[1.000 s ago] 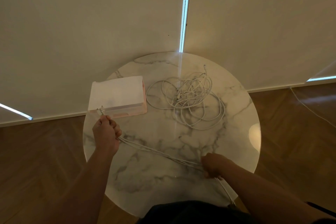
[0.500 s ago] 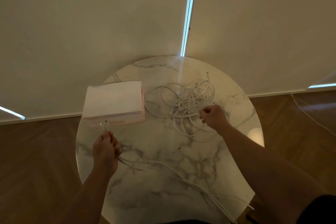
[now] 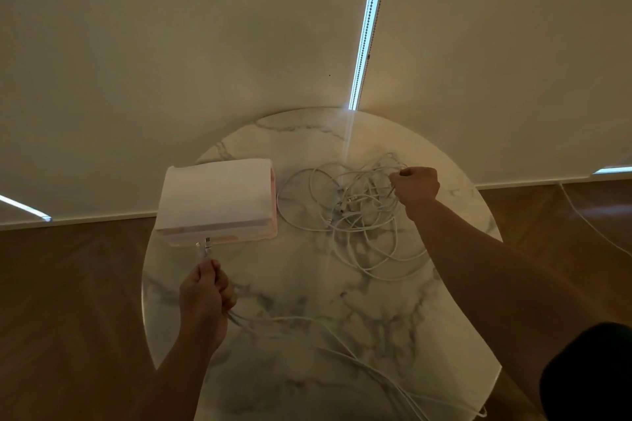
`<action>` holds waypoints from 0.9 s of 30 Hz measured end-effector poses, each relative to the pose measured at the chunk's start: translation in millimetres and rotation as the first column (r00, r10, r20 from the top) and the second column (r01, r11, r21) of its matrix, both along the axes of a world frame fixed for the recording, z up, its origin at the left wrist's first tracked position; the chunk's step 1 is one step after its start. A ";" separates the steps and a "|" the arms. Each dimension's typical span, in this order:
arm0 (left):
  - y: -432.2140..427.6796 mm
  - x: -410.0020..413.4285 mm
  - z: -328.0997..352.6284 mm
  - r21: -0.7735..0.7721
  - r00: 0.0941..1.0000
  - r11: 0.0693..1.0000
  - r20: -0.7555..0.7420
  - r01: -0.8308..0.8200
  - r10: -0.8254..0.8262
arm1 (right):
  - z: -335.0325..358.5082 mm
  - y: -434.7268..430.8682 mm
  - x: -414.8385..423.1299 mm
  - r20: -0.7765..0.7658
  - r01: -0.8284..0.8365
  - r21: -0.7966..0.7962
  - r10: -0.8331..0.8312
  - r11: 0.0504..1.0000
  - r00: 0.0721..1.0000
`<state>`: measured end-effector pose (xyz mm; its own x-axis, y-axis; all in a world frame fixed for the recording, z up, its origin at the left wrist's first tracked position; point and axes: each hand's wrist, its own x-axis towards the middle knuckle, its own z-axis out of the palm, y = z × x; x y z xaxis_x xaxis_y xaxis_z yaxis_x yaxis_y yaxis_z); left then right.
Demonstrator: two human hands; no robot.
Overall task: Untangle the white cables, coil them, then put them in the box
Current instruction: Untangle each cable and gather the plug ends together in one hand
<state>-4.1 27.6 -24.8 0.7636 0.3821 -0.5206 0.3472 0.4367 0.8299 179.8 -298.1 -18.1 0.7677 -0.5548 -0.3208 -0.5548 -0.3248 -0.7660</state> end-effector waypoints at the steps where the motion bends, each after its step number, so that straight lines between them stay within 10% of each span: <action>1: -0.4 0.6 -0.6 0.001 1.000 1.000 0.000 0.000 0.000 | 5.9 2.2 0.2 0.046 0.008 0.069 -0.012 0.998 0.999; 11: -8.6 3.1 5.7 -0.024 1.000 1.000 0.022 0.012 -0.011 | 77.8 18.3 -0.2 0.266 -0.173 0.633 -0.002 0.755 0.964; 19: -14.5 -2.0 14.4 -0.014 0.999 1.000 0.045 0.025 -0.025 | 70.5 12.7 -43.5 0.308 -0.301 0.287 0.210 0.909 0.928; 24: -18.7 -5.0 16.3 -0.014 0.998 0.999 0.054 0.032 -0.031 | 79.2 10.0 -44.3 0.289 -0.501 0.292 0.424 0.815 0.858; 27: -20.5 -6.7 16.4 -0.018 0.997 0.999 0.057 0.044 -0.043 | 85.5 9.7 -40.8 0.165 -0.654 -0.346 0.730 0.672 0.663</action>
